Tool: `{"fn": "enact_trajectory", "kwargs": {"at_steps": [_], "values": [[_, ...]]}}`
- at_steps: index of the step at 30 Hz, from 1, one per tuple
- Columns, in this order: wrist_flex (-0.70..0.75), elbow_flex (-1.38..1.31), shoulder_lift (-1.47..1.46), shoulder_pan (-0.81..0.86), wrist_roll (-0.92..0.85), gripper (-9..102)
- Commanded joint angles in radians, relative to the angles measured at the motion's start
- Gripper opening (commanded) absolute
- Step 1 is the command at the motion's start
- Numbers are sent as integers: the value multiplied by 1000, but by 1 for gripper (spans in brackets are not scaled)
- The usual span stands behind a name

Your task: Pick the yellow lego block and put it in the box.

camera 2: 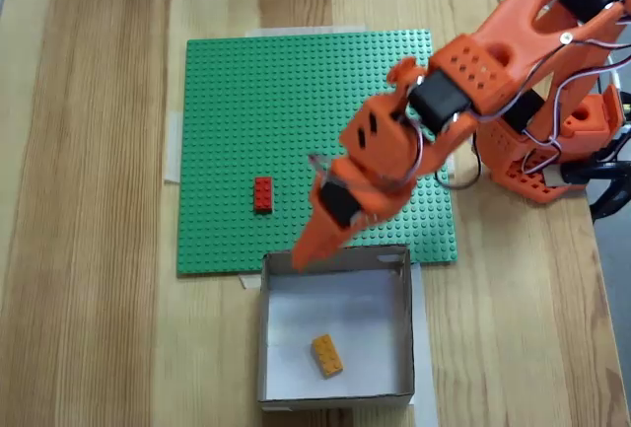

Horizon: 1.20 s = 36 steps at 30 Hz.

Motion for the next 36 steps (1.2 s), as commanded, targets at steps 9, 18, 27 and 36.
{"fn": "enact_trajectory", "kwargs": {"at_steps": [9, 18, 27, 36], "values": [[-28, 51, 244, 287, 9, 13], [-117, 235, 442, 459, -64, 12], [-127, 497, 724, 558, -55, 12], [-64, 736, 1000, 571, 29, 9]]}}
